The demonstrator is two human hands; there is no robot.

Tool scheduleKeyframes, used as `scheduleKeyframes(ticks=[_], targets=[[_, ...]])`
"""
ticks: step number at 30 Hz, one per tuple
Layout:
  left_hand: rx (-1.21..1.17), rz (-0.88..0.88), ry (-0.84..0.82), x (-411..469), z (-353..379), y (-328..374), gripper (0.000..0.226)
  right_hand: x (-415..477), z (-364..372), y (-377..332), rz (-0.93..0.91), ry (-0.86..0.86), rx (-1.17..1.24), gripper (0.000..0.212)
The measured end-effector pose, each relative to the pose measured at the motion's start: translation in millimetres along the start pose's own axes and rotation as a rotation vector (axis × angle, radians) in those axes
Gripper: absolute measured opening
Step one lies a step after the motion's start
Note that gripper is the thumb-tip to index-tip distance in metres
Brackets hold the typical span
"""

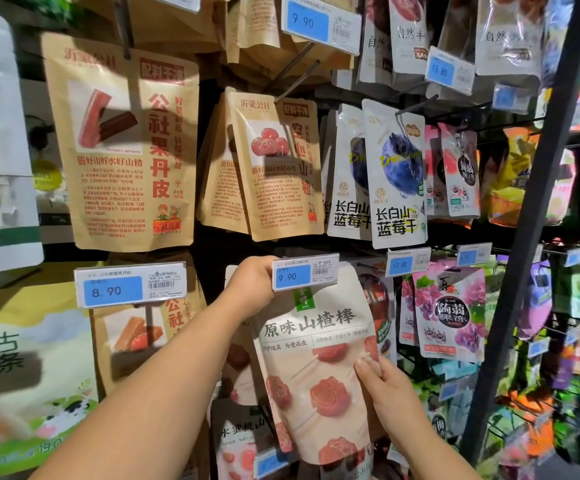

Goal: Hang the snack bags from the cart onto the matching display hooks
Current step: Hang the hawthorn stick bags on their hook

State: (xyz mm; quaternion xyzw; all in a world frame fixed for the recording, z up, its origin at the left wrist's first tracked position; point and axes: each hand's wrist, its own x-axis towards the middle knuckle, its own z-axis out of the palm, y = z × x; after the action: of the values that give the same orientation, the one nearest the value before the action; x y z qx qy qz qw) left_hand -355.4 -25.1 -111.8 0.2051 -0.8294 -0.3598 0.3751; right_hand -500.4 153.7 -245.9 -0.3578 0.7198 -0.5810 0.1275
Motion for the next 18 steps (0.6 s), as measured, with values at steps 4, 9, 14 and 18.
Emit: scheduleKeyframes(ticks=[4,9,14,18], targets=[[-0.015,-0.025,-0.015,1.2,0.9,-0.2,0.023,-1.1,-2.7,-3.1,0.009,-0.013,0.003,0.029],[-0.043,-0.053,-0.028,1.7,1.6,1.8,0.020,-2.4,-6.1,-4.4,0.008,0.005,0.004,0.009],[-0.112,-0.062,-0.055,-0.6,2.9,4.2,0.018,-1.4,-8.2,-1.3,0.014,-0.004,0.000,0.015],[-0.104,-0.043,-0.020,-3.5,4.5,4.5,0.025,-4.8,-6.2,-1.3,-0.001,0.007,0.006,0.011]])
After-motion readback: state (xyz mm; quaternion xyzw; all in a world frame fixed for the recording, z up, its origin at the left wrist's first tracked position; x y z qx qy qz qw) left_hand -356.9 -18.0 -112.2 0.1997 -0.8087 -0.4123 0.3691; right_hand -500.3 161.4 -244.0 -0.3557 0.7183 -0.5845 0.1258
